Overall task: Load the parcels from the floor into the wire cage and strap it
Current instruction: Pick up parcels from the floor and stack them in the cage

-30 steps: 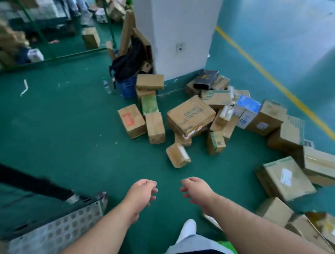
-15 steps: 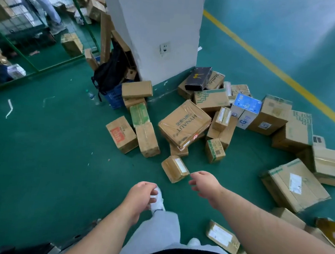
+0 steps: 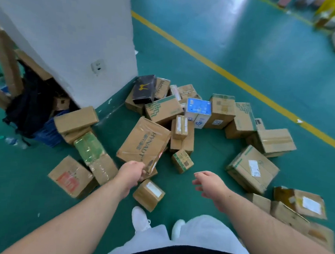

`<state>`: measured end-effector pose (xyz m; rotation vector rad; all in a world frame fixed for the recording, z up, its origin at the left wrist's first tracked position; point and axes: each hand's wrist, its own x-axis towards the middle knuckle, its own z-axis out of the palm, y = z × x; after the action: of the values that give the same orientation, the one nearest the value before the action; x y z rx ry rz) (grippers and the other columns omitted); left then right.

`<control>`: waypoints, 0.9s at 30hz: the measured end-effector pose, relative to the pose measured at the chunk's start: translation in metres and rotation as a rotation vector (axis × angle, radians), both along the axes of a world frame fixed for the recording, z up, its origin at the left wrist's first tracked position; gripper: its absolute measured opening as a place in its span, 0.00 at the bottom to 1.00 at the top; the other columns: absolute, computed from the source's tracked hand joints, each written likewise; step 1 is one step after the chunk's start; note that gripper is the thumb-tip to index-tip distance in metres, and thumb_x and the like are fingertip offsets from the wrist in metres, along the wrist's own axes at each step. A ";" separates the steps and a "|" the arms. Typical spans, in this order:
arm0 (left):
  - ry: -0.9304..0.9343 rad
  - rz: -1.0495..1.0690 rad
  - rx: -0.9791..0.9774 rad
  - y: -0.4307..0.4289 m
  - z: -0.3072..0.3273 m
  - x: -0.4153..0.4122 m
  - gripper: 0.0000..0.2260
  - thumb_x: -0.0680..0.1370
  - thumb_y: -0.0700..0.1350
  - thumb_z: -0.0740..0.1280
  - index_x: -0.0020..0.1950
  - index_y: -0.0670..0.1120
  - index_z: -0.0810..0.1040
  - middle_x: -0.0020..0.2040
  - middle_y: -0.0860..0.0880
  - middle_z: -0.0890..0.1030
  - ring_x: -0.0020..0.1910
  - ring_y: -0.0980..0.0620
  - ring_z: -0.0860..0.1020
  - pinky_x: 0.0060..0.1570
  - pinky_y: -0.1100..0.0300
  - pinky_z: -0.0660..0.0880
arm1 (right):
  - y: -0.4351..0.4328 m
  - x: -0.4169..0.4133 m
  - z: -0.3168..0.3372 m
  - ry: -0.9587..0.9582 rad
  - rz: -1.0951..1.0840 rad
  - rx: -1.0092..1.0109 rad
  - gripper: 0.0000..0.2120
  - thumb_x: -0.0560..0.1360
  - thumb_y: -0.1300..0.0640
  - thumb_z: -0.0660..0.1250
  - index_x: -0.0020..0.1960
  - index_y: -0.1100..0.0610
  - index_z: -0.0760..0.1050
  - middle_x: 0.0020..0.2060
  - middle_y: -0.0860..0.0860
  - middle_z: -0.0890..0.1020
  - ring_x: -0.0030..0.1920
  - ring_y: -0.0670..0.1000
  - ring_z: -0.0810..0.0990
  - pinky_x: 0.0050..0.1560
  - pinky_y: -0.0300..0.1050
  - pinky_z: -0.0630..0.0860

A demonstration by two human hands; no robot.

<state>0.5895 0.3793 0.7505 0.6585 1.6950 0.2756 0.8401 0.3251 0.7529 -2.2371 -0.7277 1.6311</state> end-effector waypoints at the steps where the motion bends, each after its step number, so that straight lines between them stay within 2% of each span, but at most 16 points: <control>1: -0.009 -0.030 0.001 0.022 -0.002 0.013 0.09 0.83 0.45 0.61 0.56 0.43 0.78 0.47 0.46 0.79 0.44 0.49 0.75 0.41 0.57 0.70 | 0.008 0.009 0.000 0.005 -0.033 -0.001 0.10 0.83 0.51 0.60 0.58 0.54 0.77 0.53 0.52 0.84 0.52 0.52 0.82 0.49 0.46 0.77; 4: -0.041 -0.070 -0.013 0.053 -0.002 0.043 0.10 0.83 0.46 0.61 0.58 0.43 0.78 0.46 0.46 0.79 0.44 0.48 0.74 0.39 0.57 0.70 | 0.020 0.028 -0.004 0.002 -0.062 -0.027 0.11 0.83 0.52 0.60 0.58 0.55 0.78 0.53 0.52 0.84 0.52 0.52 0.82 0.47 0.45 0.76; 9: -0.015 -0.152 -0.080 0.086 -0.007 0.113 0.09 0.83 0.49 0.64 0.59 0.47 0.79 0.54 0.47 0.83 0.51 0.47 0.82 0.51 0.53 0.79 | 0.061 0.087 -0.018 0.021 -0.136 -0.019 0.10 0.82 0.51 0.61 0.56 0.54 0.79 0.52 0.51 0.84 0.50 0.51 0.83 0.51 0.47 0.77; 15: 0.083 -0.166 -0.123 0.147 -0.013 0.210 0.09 0.83 0.48 0.62 0.58 0.47 0.78 0.54 0.47 0.82 0.54 0.46 0.81 0.54 0.51 0.78 | 0.134 0.189 -0.041 0.071 -0.151 -0.040 0.10 0.82 0.52 0.59 0.56 0.54 0.78 0.52 0.51 0.84 0.56 0.53 0.83 0.56 0.49 0.79; 19: 0.097 -0.165 -0.131 0.199 -0.008 0.294 0.07 0.84 0.47 0.62 0.57 0.47 0.78 0.54 0.47 0.82 0.54 0.47 0.81 0.50 0.54 0.76 | 0.180 0.273 -0.046 0.040 -0.122 -0.059 0.10 0.81 0.54 0.59 0.54 0.56 0.78 0.51 0.51 0.84 0.48 0.51 0.82 0.46 0.45 0.76; 22: 0.097 -0.211 -0.099 0.233 -0.012 0.347 0.08 0.84 0.48 0.62 0.56 0.46 0.79 0.54 0.44 0.83 0.53 0.48 0.81 0.57 0.50 0.79 | 0.207 0.327 -0.051 -0.027 -0.107 -0.073 0.11 0.81 0.55 0.59 0.52 0.57 0.79 0.49 0.53 0.84 0.48 0.54 0.82 0.49 0.48 0.78; 24: 0.099 -0.212 -0.098 0.250 -0.012 0.377 0.09 0.84 0.49 0.63 0.56 0.46 0.79 0.54 0.45 0.83 0.53 0.47 0.82 0.58 0.49 0.80 | 0.221 0.355 -0.054 -0.038 -0.130 -0.084 0.11 0.80 0.54 0.59 0.53 0.57 0.78 0.49 0.55 0.84 0.45 0.54 0.80 0.48 0.48 0.76; 27: 0.074 -0.199 -0.114 0.270 -0.012 0.411 0.08 0.83 0.49 0.64 0.55 0.47 0.80 0.53 0.46 0.84 0.54 0.47 0.83 0.58 0.49 0.81 | 0.236 0.381 -0.058 -0.028 -0.175 -0.097 0.10 0.80 0.53 0.59 0.53 0.56 0.78 0.48 0.52 0.84 0.43 0.52 0.79 0.48 0.48 0.78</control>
<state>1.0007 0.6497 0.7387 0.7531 1.6871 0.0138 1.2210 0.5614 0.6945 -2.3222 -0.4526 1.5847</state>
